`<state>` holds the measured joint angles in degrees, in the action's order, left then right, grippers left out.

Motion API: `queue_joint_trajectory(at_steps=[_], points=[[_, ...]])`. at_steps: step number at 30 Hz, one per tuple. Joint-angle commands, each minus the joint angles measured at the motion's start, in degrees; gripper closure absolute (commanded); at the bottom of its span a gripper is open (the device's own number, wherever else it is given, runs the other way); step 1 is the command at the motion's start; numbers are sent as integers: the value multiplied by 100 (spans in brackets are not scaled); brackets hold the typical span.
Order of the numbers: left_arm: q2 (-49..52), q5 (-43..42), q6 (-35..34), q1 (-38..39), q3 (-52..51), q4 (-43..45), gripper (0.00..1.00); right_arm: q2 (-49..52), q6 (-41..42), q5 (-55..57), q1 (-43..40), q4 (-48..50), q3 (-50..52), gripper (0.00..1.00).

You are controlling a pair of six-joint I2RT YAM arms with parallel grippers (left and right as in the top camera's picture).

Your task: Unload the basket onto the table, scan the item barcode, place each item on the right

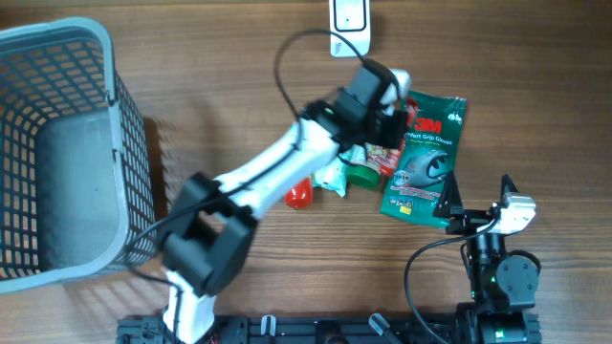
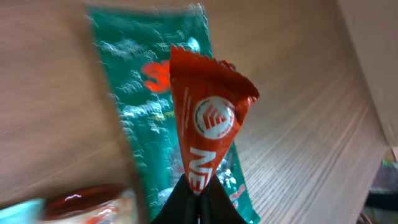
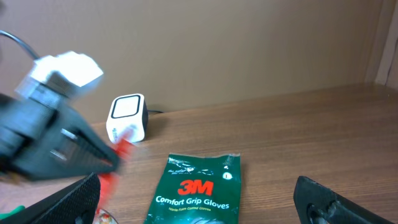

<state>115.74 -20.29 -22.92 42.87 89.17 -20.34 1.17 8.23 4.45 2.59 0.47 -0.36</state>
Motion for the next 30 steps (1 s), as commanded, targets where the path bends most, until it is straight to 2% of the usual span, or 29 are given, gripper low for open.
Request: queue_joint_trajectory(at_steps=[1, 4, 6, 8, 9, 13, 15, 17, 20, 22, 26, 30], points=[[584, -201, -190, 409, -13, 363, 96, -15, -72, -92, 2, 26, 7, 0], [785, -131, -350, 503, -13, 225, 96, -15, -74, -92, 2, 26, 7, 0], [778, -131, -348, 507, -13, 170, 65, -15, -72, -92, 2, 26, 7, 0], [699, -131, -348, 496, -13, 190, 59, -15, -72, -92, 2, 28, 7, 0], [636, -131, -348, 485, -13, 186, 53, -15, -72, -92, 2, 28, 7, 0], [332, -15, -323, 474, -11, -33, 38, -15, -72, -92, 2, 26, 7, 0], [122, 407, -319, 457, -11, -297, 27, -15, -74, -92, 2, 28, 7, 0], [-203, 1200, -282, 389, -11, -767, 17, -15, -72, -92, 2, 26, 7, 0], [-785, 2312, -282, 190, -11, -1718, 9, -15, -72, -92, 2, 28, 7, 1], [-1115, 2732, -282, 61, -11, -2295, 0, -15, -72, -92, 2, 28, 7, 0], [-1926, 3547, -284, -273, -13, -3891, 0, -15, -70, -92, 2, 26, 7, 0], [-2590, 3985, -284, -417, -13, -5152, 0, -15, -74, -92, 2, 26, 7, 0]])
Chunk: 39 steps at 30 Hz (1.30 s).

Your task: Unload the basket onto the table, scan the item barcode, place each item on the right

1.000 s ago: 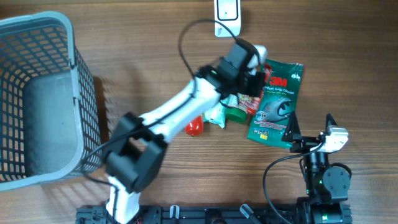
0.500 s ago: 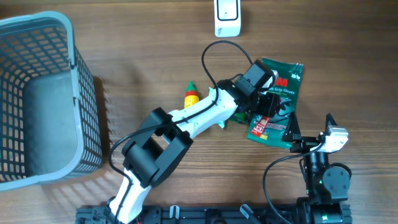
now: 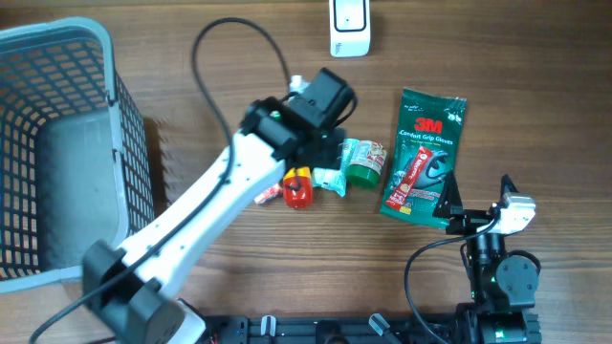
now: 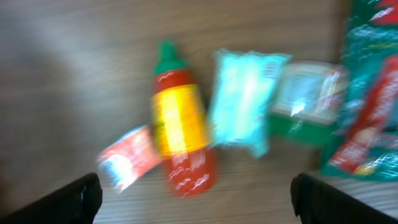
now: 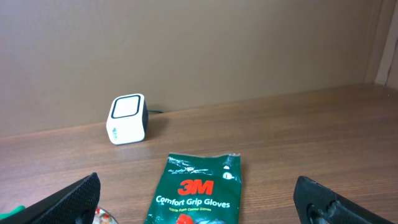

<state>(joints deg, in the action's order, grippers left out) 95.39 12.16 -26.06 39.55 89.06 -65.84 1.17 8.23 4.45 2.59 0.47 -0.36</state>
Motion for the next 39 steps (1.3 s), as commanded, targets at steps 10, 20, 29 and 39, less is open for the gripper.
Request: queue_joint_trajectory(at_steps=[10, 20, 29, 39], points=[[-1709, 935, -813, -85, -83, -2417, 0, -15, -72, -92, 2, 28, 7, 0], [-3355, 935, -3123, -831, -2039, -2225, 0, -15, -74, -92, 2, 28, 7, 0], [-4981, 1180, -3182, -2702, -2070, -2535, 0, -15, -74, -92, 2, 26, 7, 0], [-5340, 1786, -2951, -3877, -2070, -2570, 0, -15, -74, -92, 2, 26, 7, 0]])
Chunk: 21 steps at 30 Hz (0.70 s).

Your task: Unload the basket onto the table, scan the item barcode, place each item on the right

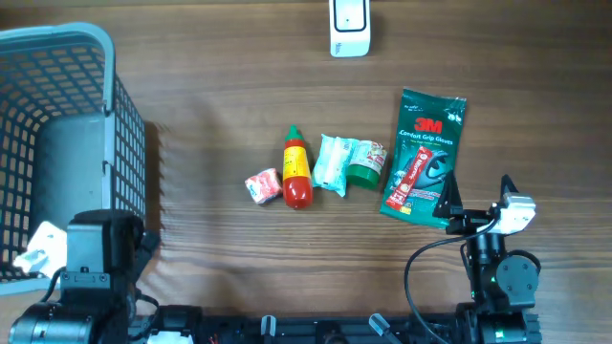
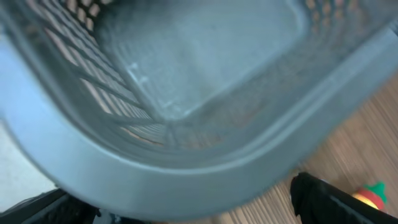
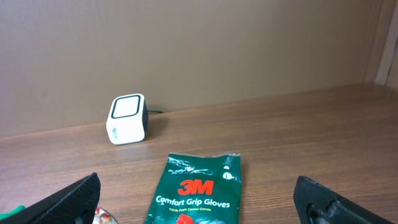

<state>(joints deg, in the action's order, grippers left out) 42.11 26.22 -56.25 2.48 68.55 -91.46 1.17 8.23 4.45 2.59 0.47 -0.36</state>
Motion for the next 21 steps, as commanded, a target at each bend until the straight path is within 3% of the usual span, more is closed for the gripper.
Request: queue_joint_trajectory(at_steps=[1, 13, 21], points=[[-11, 496, 72, -188, -20, -7, 0, -15, -72, -92, 2, 26, 7, 0], [-11, 1392, 44, -245, -20, 140, 0, -15, -72, -92, 2, 28, 7, 0], [-13, 1193, -291, -1279, -20, -50, 0, -15, -72, -92, 2, 28, 7, 0]])
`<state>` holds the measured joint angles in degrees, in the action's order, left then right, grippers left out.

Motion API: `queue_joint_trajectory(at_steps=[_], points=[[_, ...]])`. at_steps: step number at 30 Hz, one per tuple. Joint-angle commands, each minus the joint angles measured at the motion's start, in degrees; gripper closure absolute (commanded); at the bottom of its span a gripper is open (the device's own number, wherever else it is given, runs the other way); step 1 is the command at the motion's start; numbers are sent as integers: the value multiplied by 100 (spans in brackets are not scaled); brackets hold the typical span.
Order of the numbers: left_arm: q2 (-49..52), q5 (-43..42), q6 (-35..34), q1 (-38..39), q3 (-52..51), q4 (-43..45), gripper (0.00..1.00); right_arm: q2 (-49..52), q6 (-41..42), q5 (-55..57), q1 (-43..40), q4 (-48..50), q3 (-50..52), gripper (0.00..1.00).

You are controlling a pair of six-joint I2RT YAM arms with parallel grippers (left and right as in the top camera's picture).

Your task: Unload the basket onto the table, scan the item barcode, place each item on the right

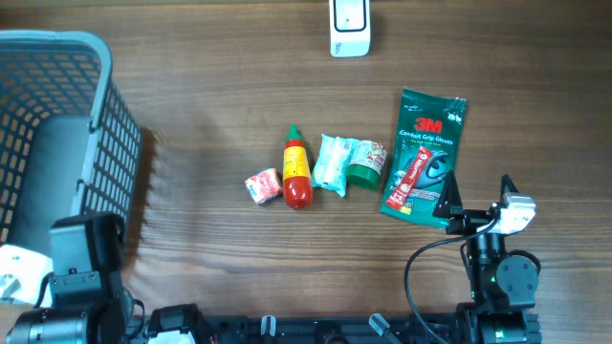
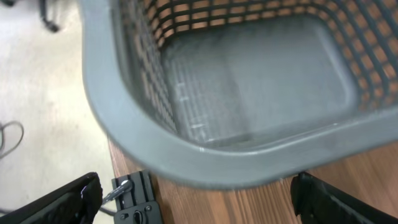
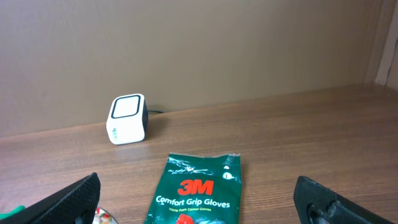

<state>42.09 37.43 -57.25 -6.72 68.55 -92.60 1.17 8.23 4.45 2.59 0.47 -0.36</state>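
The white barcode scanner [image 1: 348, 27] stands at the table's far edge and faces the right wrist camera [image 3: 127, 119]. A small red packet [image 1: 261, 185], a red sauce bottle [image 1: 296, 170], a pale blue packet [image 1: 332, 162] and a green tub [image 1: 364, 163] lie in a row mid-table. To their right lies a green 3M gloves pack [image 1: 424, 158] [image 3: 196, 190]. My left gripper [image 2: 196, 202] is open and empty, by the grey basket's near rim [image 2: 143, 143]. My right gripper [image 3: 198, 205] is open and empty, low behind the gloves pack.
The grey mesh basket [image 1: 57, 40] fills the left side of the table. My left arm [image 1: 81, 277] sits folded at the front left corner, where the table edge, a clamp and the floor [image 2: 37, 93] show. My right arm [image 1: 488, 244] is at the front right.
My left arm has settled a little lower at the front left corner. Its wrist camera now looks into the basket from over the table edge. The items and my right arm are unchanged.
My left gripper was shut on the small red packet, held up in front of the scanner. Then it was open above the row of items, with the red packet lying left of the sauce bottle. After that the arm was back by the basket, where it stays.
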Motion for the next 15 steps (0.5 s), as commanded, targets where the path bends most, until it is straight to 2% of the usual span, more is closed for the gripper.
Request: queue_joint_trajectory(at_steps=[1, 4, 7, 10, 13, 15], points=[[-11, -175, -142, -424, -20, 114, 0, -15, -72, -92, 2, 28, 7, 0], [-17, -1471, 382, -426, -2, 402, 0, -15, -72, -92, 2, 26, 7, 0], [-50, -3130, 2052, -426, 9, 1193, 0, -15, -70, -92, 2, 26, 7, 0], [-59, -4406, 3711, -426, 9, 1711, 0, -15, -72, -92, 2, 26, 7, 0], [-59, -4459, 4339, -428, 9, 1690, 0, -15, -72, -92, 2, 28, 7, 0], [-59, -4103, 4358, -428, 7, 1648, 0, -15, -70, -92, 2, 28, 7, 0]])
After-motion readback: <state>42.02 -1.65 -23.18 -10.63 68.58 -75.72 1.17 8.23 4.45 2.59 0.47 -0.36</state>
